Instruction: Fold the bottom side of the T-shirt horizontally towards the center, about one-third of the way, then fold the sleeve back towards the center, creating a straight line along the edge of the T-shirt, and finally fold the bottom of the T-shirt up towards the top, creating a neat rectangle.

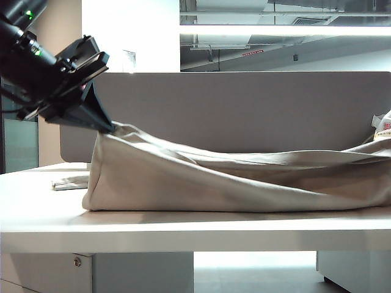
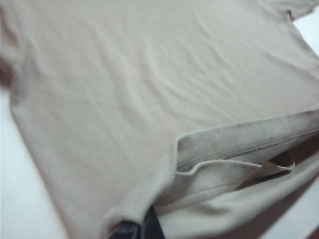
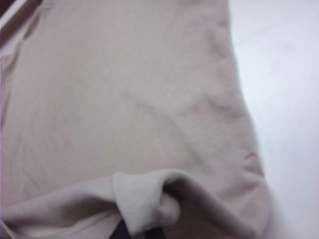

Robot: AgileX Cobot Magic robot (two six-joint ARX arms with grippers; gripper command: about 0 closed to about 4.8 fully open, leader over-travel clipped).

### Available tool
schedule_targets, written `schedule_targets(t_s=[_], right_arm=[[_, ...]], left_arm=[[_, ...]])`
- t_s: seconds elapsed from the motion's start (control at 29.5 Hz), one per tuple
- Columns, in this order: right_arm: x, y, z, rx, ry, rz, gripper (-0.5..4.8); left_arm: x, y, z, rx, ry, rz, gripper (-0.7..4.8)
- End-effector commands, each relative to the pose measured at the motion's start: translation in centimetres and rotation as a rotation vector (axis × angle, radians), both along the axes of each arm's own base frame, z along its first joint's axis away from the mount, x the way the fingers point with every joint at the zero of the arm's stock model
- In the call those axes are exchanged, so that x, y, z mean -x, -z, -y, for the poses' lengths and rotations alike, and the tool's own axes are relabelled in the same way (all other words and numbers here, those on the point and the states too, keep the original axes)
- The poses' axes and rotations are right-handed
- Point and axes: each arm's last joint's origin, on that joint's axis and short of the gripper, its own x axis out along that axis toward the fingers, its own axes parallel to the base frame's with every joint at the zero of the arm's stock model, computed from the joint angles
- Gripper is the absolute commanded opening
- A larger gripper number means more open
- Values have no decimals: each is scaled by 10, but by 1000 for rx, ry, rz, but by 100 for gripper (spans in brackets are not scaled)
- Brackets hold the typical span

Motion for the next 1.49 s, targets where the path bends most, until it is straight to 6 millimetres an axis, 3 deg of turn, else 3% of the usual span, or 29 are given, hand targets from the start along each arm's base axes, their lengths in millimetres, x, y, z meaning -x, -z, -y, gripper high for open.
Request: schedule_targets(t_s=[0.03, 0.2, 0.51, 0.85, 1.36, 1.42, 1.49], right_arm=[[-12, -5, 3, 2, -4, 20, -6], [-28, -12, 7, 6, -5, 33, -6], [-59, -20, 9, 10, -23, 52, -6], [-93, -9, 0, 20, -50, 24, -6], [-108, -16, 3, 96, 15, 122, -3], [-108, -16, 3, 100, 15, 129, 49], [-108, -17, 3, 104, 19, 131, 179]], left_arm=[[-8, -11, 1, -16, -27, 56, -6], [-24, -14, 6, -36, -22, 61, -6], [-49, 4, 10, -125, -75, 49, -6], [-73, 4, -11, -119, -149, 54, -6], [-101, 25, -7, -109, -138, 29, -5], [-102, 26, -7, -110, -136, 31, 1], [-103, 25, -6, -107, -137, 46, 74]])
